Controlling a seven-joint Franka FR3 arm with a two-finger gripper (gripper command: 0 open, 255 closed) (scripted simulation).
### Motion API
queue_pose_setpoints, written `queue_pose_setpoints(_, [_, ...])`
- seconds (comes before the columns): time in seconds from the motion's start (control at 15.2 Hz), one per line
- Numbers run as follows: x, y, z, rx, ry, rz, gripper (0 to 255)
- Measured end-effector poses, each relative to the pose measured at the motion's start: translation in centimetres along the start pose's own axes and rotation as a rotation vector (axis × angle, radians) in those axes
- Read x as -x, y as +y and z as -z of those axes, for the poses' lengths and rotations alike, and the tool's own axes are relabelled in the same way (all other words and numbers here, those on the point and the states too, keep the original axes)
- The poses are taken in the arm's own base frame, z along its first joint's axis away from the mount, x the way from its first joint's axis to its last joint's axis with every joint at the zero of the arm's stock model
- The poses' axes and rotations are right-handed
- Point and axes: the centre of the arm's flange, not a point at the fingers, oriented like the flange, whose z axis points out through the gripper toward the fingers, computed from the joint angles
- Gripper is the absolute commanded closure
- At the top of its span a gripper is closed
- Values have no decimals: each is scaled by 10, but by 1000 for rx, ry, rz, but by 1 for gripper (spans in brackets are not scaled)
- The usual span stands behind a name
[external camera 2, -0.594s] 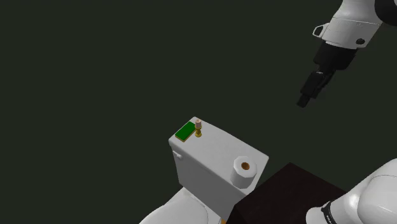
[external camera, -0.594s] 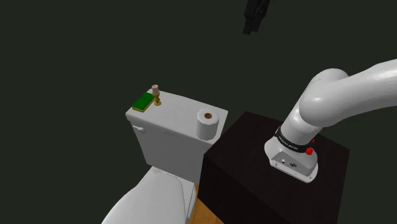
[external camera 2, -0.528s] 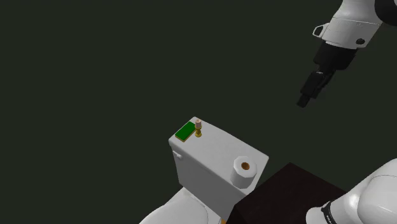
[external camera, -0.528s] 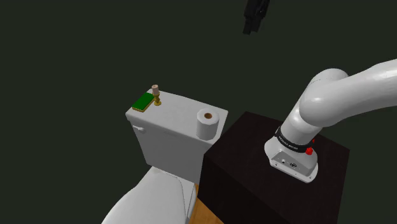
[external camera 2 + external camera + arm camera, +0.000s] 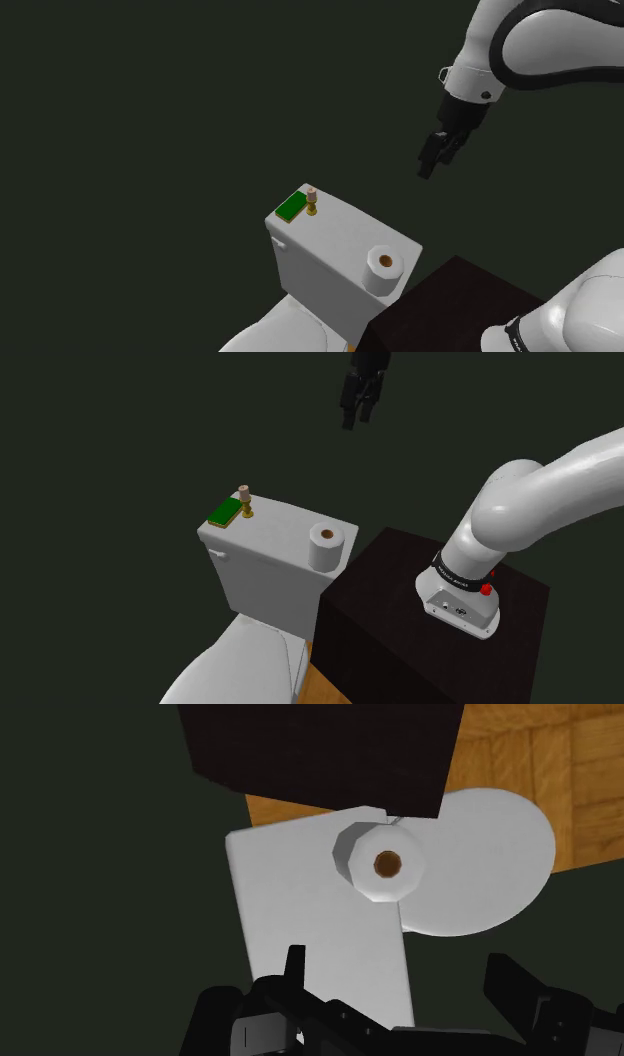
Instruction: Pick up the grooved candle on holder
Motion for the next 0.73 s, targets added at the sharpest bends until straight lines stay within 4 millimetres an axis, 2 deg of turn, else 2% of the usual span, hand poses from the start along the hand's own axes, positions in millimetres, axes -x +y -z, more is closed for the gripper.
queue_pose_setpoints(0.73, [-111, -30, -95, 52, 2, -12, 0])
